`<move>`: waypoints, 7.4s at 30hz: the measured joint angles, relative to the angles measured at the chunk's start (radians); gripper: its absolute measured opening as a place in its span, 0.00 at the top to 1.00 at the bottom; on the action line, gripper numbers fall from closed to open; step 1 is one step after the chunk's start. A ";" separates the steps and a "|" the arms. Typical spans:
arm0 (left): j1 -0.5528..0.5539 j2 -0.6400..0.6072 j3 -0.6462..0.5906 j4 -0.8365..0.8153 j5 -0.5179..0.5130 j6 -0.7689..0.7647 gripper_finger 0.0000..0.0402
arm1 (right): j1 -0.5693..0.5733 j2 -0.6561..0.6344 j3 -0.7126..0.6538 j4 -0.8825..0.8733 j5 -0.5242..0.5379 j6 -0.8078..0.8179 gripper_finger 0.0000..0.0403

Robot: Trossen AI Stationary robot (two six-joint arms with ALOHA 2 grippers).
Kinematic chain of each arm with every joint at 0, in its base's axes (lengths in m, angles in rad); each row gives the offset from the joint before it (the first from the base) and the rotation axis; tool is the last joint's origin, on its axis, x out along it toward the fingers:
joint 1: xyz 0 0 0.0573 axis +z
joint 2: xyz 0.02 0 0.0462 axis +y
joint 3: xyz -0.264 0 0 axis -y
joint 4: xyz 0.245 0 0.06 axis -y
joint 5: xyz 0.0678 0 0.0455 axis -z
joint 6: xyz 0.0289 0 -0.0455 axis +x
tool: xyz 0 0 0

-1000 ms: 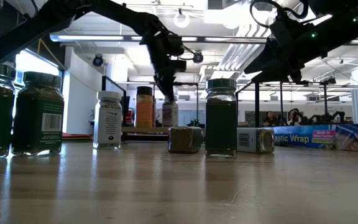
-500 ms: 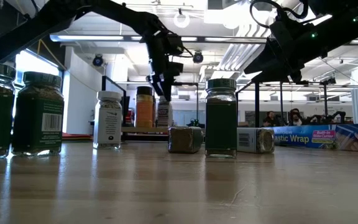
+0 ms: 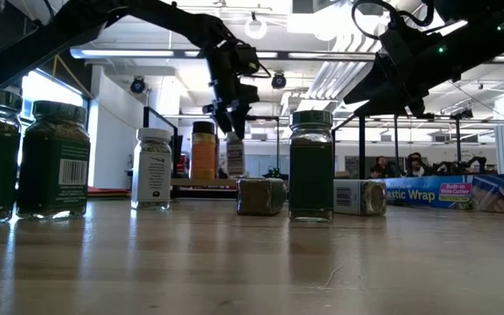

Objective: Shelf spices
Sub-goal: Put the white seasoning bottle on the shelf, then put the white seasoning bottle on the shelf aligned with the other white seasoning bottles

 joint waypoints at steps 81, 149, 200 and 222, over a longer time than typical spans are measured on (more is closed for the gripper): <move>0.000 0.021 0.111 -0.008 0.017 -0.022 0.32 | 0.000 0.000 0.000 -0.001 0.000 0.000 0.39; -0.834 -0.840 -1.236 1.212 -0.055 0.145 0.32 | 0.100 0.071 -0.088 0.344 -0.901 0.078 0.54; -0.812 -0.368 -0.896 1.551 0.533 0.344 0.25 | 0.054 0.308 0.039 0.676 -1.194 -0.071 0.54; -0.832 -0.387 -0.896 1.404 0.263 0.243 0.51 | 0.033 0.305 0.039 0.575 -1.134 0.066 0.34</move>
